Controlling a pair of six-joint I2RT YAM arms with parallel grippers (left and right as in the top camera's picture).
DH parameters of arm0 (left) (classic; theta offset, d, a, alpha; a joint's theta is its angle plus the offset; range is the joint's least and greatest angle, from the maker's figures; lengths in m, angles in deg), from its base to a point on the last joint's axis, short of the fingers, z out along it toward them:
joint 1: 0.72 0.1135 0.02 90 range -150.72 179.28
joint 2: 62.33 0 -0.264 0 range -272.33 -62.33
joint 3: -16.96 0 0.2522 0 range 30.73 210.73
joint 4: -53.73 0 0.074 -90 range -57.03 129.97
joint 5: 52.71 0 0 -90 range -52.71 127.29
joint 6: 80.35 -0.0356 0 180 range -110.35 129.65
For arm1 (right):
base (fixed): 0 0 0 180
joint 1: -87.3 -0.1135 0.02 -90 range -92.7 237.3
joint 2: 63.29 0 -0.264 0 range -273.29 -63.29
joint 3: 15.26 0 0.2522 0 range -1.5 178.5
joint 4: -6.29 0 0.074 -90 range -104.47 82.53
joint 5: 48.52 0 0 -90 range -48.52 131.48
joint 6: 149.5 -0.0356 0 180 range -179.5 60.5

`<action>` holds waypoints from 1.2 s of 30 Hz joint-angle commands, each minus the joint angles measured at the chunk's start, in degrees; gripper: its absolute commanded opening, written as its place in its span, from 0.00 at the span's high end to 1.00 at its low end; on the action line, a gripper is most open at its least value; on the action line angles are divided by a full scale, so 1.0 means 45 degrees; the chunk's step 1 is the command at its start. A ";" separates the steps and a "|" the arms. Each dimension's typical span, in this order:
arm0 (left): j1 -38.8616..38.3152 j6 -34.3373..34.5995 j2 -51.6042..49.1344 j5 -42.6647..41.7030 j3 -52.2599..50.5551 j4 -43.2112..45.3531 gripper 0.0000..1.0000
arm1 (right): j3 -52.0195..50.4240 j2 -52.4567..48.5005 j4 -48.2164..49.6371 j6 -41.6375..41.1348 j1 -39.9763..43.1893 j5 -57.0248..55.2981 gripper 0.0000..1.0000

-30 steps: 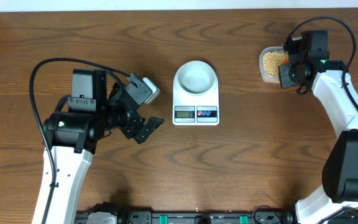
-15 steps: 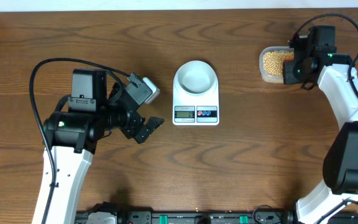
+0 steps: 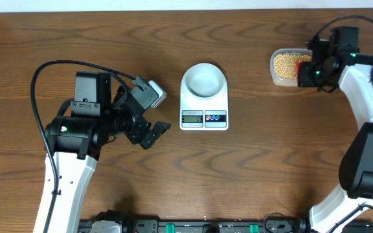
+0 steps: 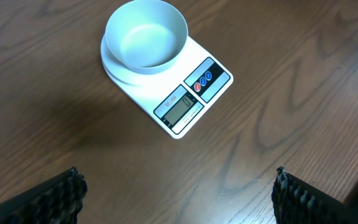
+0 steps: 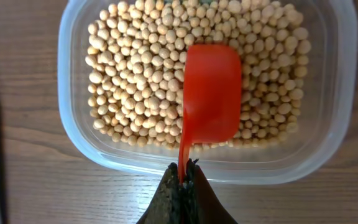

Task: Scoop item into bowl and weigh 50g on scale
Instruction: 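Drag the red scoop through the soybeans with the right gripper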

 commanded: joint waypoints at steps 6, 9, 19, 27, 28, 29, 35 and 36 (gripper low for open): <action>0.0068 0.0058 -0.0015 -0.0214 0.0398 -0.0073 0.02 | 0.0228 -0.0243 -0.0170 -0.0821 0.0855 0.1666 0.99; 0.0068 0.0053 -0.0015 -0.0214 0.0398 -0.0073 0.02 | 0.0219 -0.0321 -0.0170 -0.0831 0.0918 0.1666 0.99; 0.0068 0.0053 -0.0015 -0.0214 0.0398 -0.0073 0.02 | 0.0209 -0.1520 0.0049 -0.1433 0.0991 0.2900 0.99; 0.0068 0.0053 -0.0015 -0.0214 0.0398 -0.0073 0.02 | 0.0282 -0.1457 -0.0257 -0.1613 0.1268 0.3536 0.99; 0.0068 0.0053 -0.0015 -0.0214 0.0398 -0.0073 0.02 | 0.0287 -0.1418 -0.0316 -0.1613 0.1326 0.3716 0.99; 0.0068 0.0053 -0.0015 -0.0214 0.0398 -0.0073 0.02 | 0.0287 -0.1389 -0.0340 -0.1613 0.1389 0.3891 0.99; 0.0068 0.0053 -0.0015 -0.0214 0.0398 -0.0073 0.02 | 0.0287 -0.1331 -0.0369 -0.1617 0.2074 0.5173 0.99; 0.0068 0.0053 -0.0015 -0.0214 0.0398 -0.0073 0.02 | 0.0287 -0.1331 -0.0369 -0.1617 0.2186 0.5348 0.99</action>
